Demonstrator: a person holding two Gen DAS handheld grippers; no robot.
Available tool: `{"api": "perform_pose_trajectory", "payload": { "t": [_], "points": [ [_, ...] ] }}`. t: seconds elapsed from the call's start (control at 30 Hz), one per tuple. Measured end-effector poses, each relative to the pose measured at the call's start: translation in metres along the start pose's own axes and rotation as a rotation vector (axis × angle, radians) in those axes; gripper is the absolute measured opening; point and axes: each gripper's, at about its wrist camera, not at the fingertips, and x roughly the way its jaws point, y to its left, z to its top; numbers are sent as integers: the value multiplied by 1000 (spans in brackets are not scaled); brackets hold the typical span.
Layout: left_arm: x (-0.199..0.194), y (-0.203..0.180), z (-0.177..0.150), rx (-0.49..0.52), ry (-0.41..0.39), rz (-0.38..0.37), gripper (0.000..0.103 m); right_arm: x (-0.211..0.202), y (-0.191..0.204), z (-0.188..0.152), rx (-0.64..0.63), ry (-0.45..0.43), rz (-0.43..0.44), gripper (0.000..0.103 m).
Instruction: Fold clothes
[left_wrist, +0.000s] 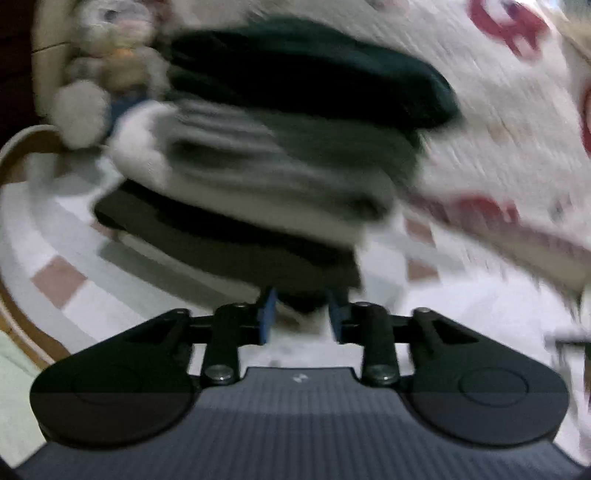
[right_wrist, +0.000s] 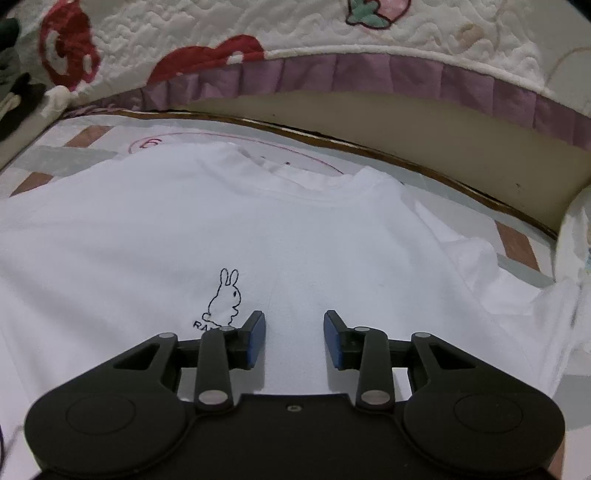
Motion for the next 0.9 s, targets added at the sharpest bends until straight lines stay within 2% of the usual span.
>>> {"api": "perform_pose_trajectory", "payload": {
  "t": [0.03,0.13,0.2,0.27,0.4,0.47,0.53,0.57,0.6,0.67,0.77,0.83,0.9],
  "points": [
    [4,-9,-9,59,35,1,43,-9,3,4,31,-23,11,39],
    [29,-30,-35,168,143,-46,45,-45,19,16,110,-139,132,39],
    [47,-39,-48,223,206,-52,45,-62,43,24,92,-174,226,39],
    [60,-39,-55,230,255,-5,45,-73,75,30,27,-168,320,39],
    [63,-33,-59,225,269,10,47,-82,145,25,-108,-71,500,39],
    [64,-29,-61,222,276,18,57,-78,175,14,-163,-8,549,39],
    [66,-26,-63,220,283,26,61,-73,198,3,-216,26,541,40],
    [67,-25,-64,218,287,29,73,-69,206,-2,-241,32,519,40],
    [67,-23,-65,217,290,33,78,-66,211,-6,-255,32,491,40],
    [69,-20,-67,215,297,41,80,-64,216,-11,-259,32,464,41],
    [73,-17,-69,227,309,62,80,-63,221,-16,-290,31,437,49],
    [78,-27,-72,344,280,135,89,-63,223,-19,-313,25,418,50],
    [80,-37,-71,425,226,220,89,-64,220,-20,-326,-6,394,51]
  ]
}}
